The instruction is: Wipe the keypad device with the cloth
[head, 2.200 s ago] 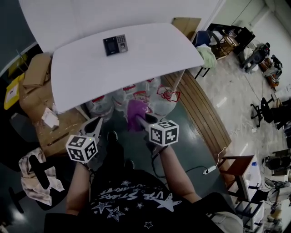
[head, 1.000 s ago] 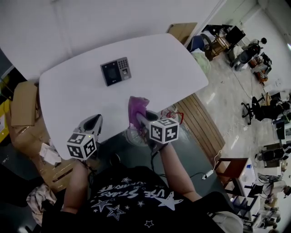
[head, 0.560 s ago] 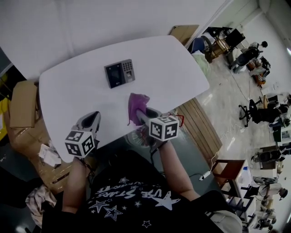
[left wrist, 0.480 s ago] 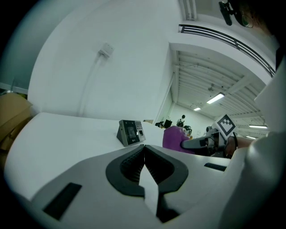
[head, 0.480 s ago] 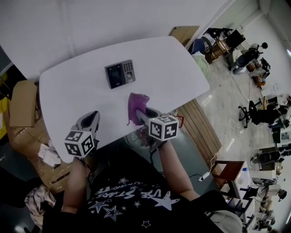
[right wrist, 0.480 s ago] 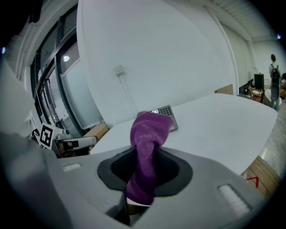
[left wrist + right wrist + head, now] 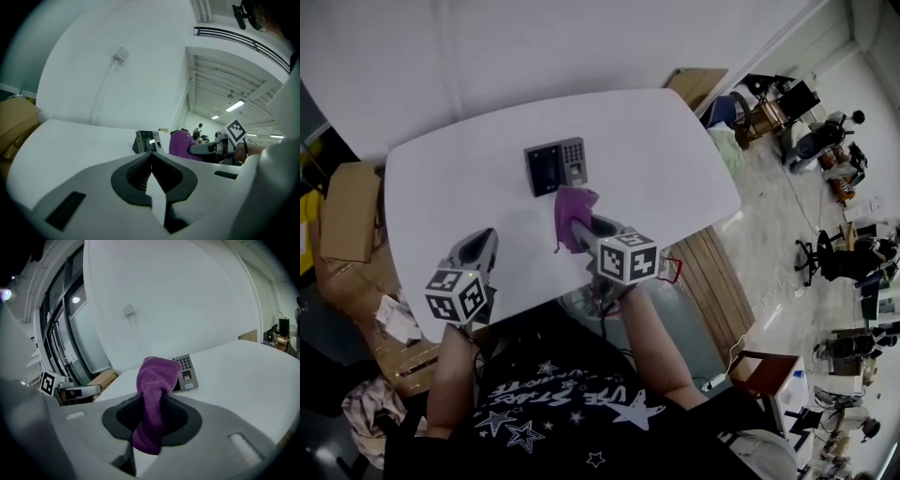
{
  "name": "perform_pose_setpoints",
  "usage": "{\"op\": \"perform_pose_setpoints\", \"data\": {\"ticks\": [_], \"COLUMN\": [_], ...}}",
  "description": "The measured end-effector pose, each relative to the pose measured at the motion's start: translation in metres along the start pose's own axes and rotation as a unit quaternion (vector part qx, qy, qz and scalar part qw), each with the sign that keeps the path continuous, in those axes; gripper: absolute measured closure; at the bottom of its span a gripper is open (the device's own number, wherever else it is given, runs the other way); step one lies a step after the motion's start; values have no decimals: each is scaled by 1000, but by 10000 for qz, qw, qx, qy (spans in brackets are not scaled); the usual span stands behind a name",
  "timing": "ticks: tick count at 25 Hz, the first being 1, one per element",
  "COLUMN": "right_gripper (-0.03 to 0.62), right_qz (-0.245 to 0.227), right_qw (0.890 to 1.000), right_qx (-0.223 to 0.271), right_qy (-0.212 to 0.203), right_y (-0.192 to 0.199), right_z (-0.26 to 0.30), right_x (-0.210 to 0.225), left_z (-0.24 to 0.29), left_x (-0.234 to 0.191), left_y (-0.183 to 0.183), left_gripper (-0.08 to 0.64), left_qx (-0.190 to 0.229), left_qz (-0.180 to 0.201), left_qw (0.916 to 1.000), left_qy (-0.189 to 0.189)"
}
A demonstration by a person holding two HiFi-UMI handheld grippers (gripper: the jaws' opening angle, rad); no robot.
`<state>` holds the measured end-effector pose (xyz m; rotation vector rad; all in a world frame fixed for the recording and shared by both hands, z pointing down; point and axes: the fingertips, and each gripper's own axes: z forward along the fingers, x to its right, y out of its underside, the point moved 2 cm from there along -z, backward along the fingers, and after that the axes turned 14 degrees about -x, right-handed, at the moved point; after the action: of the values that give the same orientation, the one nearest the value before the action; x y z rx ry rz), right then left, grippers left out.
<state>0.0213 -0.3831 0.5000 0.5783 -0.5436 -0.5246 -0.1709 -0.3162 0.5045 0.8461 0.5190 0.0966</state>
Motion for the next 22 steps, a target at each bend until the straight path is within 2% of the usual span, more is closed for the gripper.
{"op": "perform_pose_setpoints", "data": {"ticks": [11,22], "right_gripper": [494,494], "right_qz": [-311,-839], "right_qw": [9986,9926], "right_qx": [-263,-586], "right_qy": [-330,-655], "right_y": [-45,-78], "right_z": [54,101], "right_x": [22,21], "left_z": [38,61], "left_x": [-21,-39], "left_y": [-34,-44], "left_gripper": [551,551], "left_qx": [-72,-179], "left_qz": [-64,-235], "left_qw": [9998,9989], "left_qy": [-178,-357]}}
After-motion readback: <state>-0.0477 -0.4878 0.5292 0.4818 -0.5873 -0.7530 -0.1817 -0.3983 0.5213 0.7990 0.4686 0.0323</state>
